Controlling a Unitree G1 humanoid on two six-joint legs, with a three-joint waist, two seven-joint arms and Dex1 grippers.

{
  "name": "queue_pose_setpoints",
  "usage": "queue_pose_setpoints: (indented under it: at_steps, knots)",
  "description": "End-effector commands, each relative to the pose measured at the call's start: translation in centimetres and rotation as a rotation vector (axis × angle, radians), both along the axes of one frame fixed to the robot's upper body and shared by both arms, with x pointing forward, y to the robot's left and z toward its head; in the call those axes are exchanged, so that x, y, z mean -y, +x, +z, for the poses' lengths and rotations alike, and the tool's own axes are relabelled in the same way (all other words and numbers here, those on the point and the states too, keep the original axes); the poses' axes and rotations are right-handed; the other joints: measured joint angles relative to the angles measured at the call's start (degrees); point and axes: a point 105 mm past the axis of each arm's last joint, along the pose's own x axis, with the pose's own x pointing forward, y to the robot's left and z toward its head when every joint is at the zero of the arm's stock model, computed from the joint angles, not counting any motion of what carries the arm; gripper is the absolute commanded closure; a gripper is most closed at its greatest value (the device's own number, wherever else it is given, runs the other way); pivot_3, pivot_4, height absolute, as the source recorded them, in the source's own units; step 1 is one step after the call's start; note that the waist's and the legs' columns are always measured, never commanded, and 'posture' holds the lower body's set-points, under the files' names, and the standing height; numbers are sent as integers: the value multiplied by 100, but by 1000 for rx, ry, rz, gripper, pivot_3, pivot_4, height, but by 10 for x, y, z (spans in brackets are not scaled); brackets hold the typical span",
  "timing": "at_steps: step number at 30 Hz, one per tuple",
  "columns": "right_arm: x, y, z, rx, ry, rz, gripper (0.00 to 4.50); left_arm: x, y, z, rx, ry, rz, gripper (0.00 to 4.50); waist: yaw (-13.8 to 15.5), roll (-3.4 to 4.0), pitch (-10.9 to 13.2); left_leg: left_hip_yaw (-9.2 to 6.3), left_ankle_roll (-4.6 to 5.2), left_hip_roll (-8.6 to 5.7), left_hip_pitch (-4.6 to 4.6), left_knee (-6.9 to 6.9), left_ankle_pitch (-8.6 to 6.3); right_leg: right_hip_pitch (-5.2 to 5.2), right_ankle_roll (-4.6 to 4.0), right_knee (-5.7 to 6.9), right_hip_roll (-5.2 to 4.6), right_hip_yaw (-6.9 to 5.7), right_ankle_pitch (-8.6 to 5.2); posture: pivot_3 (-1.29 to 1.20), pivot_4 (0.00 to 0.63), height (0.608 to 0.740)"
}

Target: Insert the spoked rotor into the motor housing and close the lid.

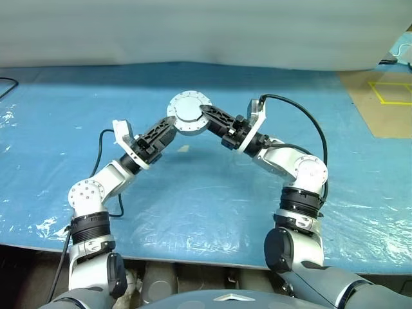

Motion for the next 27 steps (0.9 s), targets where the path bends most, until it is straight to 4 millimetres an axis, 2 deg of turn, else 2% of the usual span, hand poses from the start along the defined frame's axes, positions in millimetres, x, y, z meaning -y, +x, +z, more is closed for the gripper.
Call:
queue_pose_setpoints:
  at_steps: [1, 6, 14, 16, 22, 25, 27]
  knots:
    - [-2, -11, 27, 107, 61, 33, 2231, 5, -5, 14, 51, -49, -42, 23, -2, 0, 0, 0, 0, 0, 0, 2, 0, 0, 1, 0, 0, 0, 0, 0, 150, 740]
    - [-1, -11, 26, 98, 43, 34, 2231, 23, -7, 11, 46, -73, -96, 23, 7, -2, 1, -2, 0, 0, -5, 8, 0, 1, 8, 0, 0, 0, 1, 0, 150, 740]
    - [-2, -11, 23, 86, 26, 37, 2231, 33, 16, 7, -2, -101, -30, 23, 3, -3, 2, -5, 0, -1, -7, 19, 0, 4, 19, 0, 0, 0, 8, 0, 150, 740]
    - [-1, -10, 23, 82, 25, 35, 2231, 34, 22, -1, -39, -86, 0, 23, 2, -4, 2, -5, 0, -4, -8, 21, 0, 6, 22, -1, -2, 1, 10, 0, 150, 740]
    - [-2, -10, 21, 71, 28, 31, 2231, 48, 18, -7, -45, -78, -23, 23, 5, -6, 4, -7, 0, -3, -12, 22, 0, 5, 23, -2, -2, -1, 11, 0, 150, 740]
    - [-2, -10, 20, 62, 31, 29, 2231, 51, 18, -9, -48, -58, -21, 597, 3, -7, 4, -7, 0, -2, -12, 22, 0, 5, 23, -1, -2, -2, 10, 0, 150, 740]
    - [-2, -9, 20, 55, 32, 27, 2231, 53, 21, -12, -56, -21, -7, 1213, 4, -7, 4, -7, 0, -2, -11, 23, 0, 5, 23, 0, -2, -3, 11, 0, 150, 740]
